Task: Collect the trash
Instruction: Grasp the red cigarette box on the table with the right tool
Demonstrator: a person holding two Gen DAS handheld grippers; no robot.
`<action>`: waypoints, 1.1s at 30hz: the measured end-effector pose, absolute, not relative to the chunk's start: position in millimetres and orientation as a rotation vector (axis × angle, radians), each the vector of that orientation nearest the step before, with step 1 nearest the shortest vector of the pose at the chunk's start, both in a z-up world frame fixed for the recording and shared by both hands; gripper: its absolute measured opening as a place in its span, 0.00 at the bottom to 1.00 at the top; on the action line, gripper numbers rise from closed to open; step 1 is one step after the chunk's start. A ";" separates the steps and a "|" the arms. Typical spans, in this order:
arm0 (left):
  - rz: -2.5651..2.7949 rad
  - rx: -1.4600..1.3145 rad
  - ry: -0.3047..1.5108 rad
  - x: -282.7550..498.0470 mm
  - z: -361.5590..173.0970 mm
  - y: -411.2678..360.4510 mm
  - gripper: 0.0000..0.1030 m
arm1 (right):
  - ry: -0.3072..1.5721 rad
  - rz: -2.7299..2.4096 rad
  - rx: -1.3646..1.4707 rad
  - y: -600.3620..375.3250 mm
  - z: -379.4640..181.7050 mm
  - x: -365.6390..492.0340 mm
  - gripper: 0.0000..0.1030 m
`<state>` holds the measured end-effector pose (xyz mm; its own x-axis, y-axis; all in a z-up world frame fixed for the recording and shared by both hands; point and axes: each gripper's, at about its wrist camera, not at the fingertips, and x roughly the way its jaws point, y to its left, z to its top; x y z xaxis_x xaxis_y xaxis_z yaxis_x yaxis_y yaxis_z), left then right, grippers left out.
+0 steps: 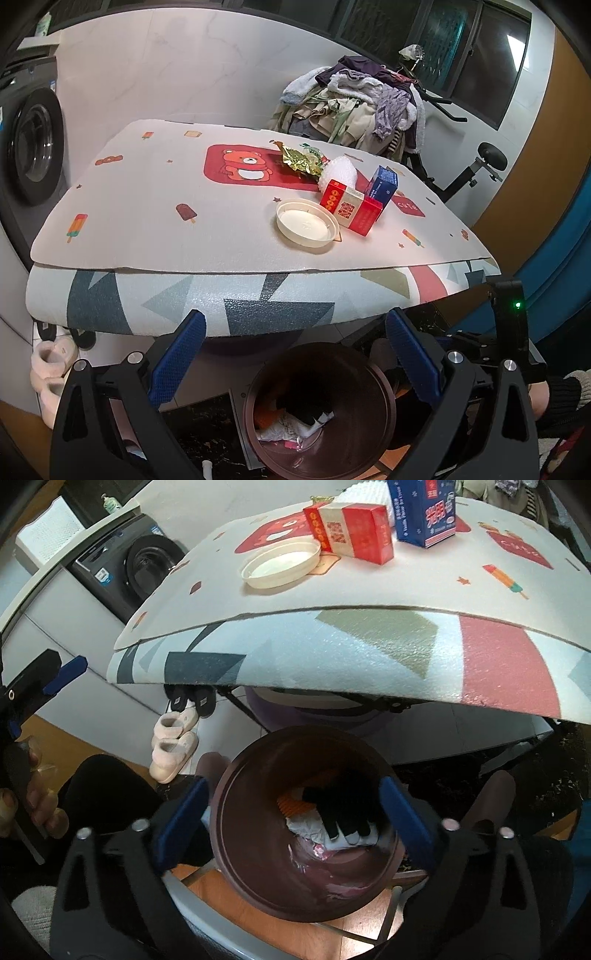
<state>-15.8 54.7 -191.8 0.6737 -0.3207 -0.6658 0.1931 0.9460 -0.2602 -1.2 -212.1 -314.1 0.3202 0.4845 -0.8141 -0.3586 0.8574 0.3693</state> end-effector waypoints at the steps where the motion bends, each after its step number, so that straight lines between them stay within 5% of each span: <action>1: -0.290 -0.176 0.782 -16.2 -192.8 54.7 0.93 | 1.114 0.552 0.128 -212.5 -313.8 -0.9 0.93; 33: -0.204 -0.166 0.750 23.1 -195.8 80.3 0.93 | 0.761 0.509 -0.129 -206.2 -231.6 116.9 0.92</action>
